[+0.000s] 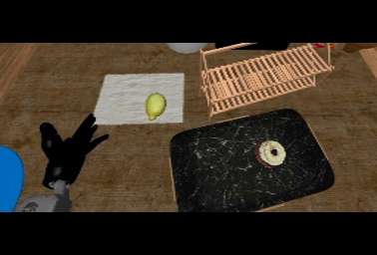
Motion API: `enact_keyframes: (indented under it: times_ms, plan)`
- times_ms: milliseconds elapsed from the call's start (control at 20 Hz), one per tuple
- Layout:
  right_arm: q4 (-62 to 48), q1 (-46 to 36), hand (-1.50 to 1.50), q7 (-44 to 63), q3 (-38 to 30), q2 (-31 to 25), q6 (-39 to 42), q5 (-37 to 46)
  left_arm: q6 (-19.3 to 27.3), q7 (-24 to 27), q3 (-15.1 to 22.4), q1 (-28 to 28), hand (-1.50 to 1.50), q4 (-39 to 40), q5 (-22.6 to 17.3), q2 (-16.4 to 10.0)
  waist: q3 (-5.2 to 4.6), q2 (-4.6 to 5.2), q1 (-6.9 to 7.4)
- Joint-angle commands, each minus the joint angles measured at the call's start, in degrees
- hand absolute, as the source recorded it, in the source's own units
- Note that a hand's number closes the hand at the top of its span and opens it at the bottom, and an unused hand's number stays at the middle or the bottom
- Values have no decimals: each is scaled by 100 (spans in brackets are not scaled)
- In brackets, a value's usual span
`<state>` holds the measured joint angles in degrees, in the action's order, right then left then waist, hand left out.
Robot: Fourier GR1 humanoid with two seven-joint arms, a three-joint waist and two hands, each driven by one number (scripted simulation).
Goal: Pick the croissant from the tray and place it in the tiered shelf
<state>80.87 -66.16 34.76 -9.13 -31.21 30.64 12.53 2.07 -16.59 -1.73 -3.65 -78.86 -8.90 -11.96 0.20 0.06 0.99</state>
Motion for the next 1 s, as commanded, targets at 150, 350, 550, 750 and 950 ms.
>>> enact_keyframes:
  times_ms: [150, 350, 550, 750, 950]
  plan:
    - [-1190, -437, 150, -862, 465, 153, -293, 719, -39, 11, -15, -113, 0, 312, 87, 41, -25, 24, 6]
    - [-1690, -224, 150, -1571, 475, 232, -800, 1092, -240, 403, 3, 127, 0, 562, 88, 102, -25, 38, 17]
    - [-1935, -272, 150, -1766, 637, 422, -1152, 1430, -246, -111, -72, 262, 0, -136, -50, -46, -21, 10, 13]
    - [-2924, -618, 150, -2616, 339, 91, -1162, 1430, -285, 335, -81, 333, 0, 221, 32, 67, -23, 35, 46]
    - [-3168, -835, 150, -2702, 421, 477, -1347, 1502, -324, 2, -186, 138, 0, 120, -54, -54, -23, 19, 17]
